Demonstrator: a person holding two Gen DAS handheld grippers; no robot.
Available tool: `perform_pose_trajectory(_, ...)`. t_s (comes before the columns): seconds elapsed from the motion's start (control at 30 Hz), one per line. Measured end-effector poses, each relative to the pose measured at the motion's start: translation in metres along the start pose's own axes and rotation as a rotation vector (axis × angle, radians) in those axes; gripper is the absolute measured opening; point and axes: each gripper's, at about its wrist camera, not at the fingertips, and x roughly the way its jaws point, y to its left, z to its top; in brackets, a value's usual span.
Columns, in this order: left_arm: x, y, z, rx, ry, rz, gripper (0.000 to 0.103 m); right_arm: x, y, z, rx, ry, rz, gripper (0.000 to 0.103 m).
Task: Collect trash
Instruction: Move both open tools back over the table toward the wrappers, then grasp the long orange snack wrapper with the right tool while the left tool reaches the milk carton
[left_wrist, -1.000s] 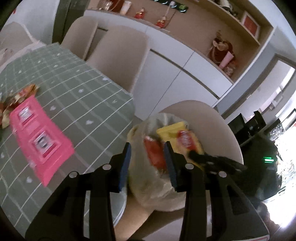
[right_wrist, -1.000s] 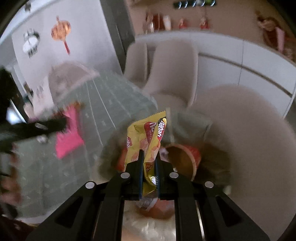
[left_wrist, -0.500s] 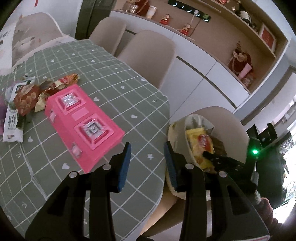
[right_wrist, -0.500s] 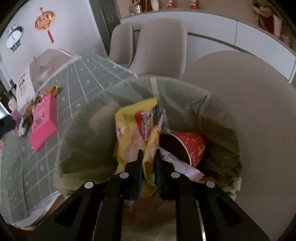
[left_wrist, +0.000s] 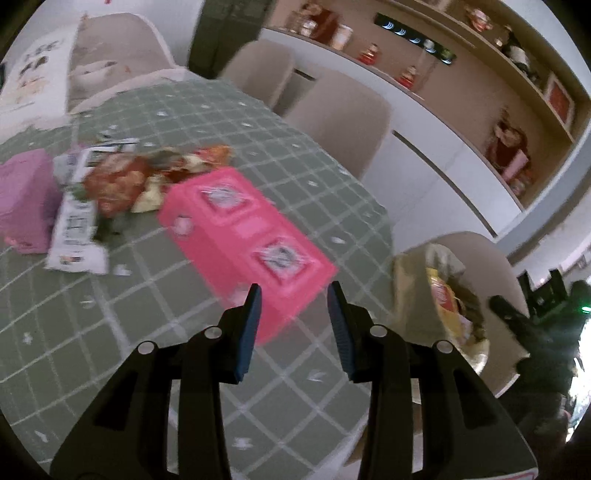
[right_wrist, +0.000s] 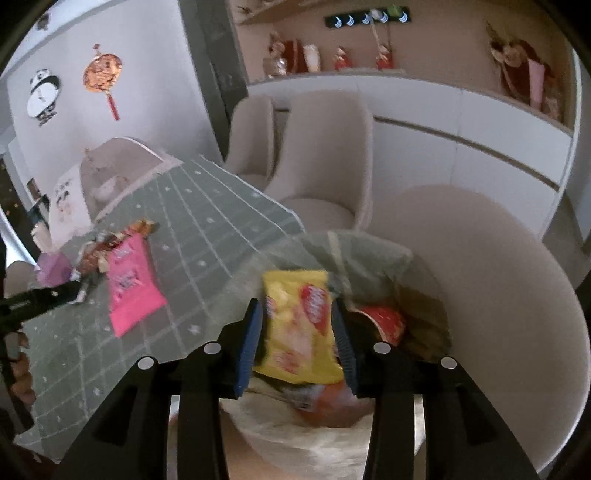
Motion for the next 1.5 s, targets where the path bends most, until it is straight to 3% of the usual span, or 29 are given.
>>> perform_pose_trajectory(0.33,-0.04,0.113,-0.008,-0.231,-0.104,0.174,0.035,0.011,0.089,0.024,-0.085,-0.042,0.14,0.037)
perform_pose_trajectory(0.47,-0.053,0.149,-0.011,-0.28,-0.128,0.193,0.035,0.019,0.117,0.025,-0.106,-0.046,0.203,0.037)
perform_pose_trajectory(0.5,-0.054,0.154,-0.012,-0.283,-0.13,0.189,0.035,0.023,0.126,0.025,-0.124,-0.041,0.218,0.039)
perform_pose_trajectory(0.57,-0.055,0.164,-0.011,-0.282,-0.131,0.171,0.035,0.029,0.139,0.024,-0.143,-0.025,0.251,0.051)
perform_pose_trajectory(0.63,-0.054,0.17,-0.009,-0.27,-0.14,0.16,0.035,0.038,0.151,0.023,-0.159,0.012,0.285,0.063)
perform_pose_trajectory(0.93,-0.032,0.153,0.016,-0.164,-0.153,0.129,0.036,0.061,0.182,0.014,-0.226,0.122,0.346,0.063)
perform_pose_trajectory(1.13,-0.002,0.136,0.044,-0.077,-0.168,0.203,0.036,0.068,0.192,0.012,-0.266,0.149,0.343,0.063)
perform_pose_trajectory(1.27,0.018,0.144,0.05,-0.118,-0.158,0.254,0.036,0.075,0.189,0.012,-0.271,0.164,0.338,0.063)
perform_pose_trajectory(1.4,0.03,0.152,0.048,-0.073,-0.146,0.377,0.036,0.083,0.186,0.017,-0.27,0.173,0.327,0.063)
perform_pose_trajectory(1.5,0.027,0.165,0.05,-0.097,-0.16,0.358,0.036,0.092,0.187,0.021,-0.272,0.176,0.324,0.063)
